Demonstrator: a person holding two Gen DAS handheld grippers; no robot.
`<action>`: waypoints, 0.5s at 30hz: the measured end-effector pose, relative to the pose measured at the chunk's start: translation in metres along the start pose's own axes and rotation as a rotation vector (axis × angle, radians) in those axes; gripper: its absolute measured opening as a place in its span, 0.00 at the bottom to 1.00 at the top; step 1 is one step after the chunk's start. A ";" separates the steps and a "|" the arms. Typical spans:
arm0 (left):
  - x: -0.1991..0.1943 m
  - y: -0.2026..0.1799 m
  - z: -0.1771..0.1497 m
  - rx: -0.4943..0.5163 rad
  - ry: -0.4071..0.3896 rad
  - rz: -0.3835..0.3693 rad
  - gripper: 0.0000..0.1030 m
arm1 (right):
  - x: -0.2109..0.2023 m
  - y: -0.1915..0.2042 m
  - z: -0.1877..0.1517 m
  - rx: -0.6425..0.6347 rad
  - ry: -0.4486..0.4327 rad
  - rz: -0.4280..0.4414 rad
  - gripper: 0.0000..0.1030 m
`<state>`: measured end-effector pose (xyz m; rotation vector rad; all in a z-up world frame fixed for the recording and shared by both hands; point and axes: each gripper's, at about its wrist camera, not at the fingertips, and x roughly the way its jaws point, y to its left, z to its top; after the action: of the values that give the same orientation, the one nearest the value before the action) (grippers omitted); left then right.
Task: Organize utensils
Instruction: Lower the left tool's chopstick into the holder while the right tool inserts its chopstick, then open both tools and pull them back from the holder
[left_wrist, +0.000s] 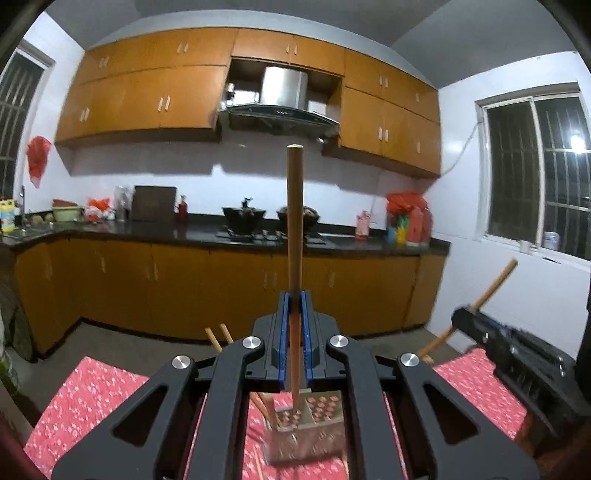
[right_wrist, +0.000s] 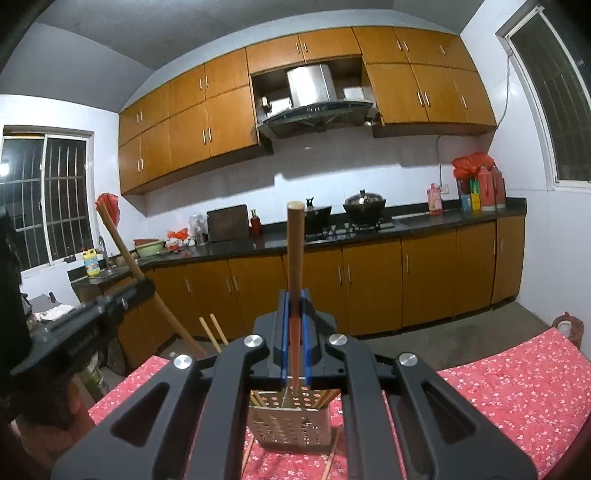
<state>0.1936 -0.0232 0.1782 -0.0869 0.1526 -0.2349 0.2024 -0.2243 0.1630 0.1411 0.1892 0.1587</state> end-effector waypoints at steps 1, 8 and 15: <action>0.006 0.001 -0.003 -0.006 0.005 0.000 0.07 | 0.006 -0.001 -0.002 0.004 0.013 -0.001 0.07; 0.036 0.005 -0.030 -0.036 0.086 -0.006 0.07 | 0.035 -0.006 -0.019 0.029 0.100 0.005 0.07; 0.038 0.010 -0.042 -0.057 0.133 -0.015 0.33 | 0.035 -0.002 -0.027 0.025 0.109 0.005 0.26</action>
<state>0.2258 -0.0258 0.1309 -0.1288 0.2910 -0.2518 0.2311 -0.2171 0.1303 0.1576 0.2996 0.1689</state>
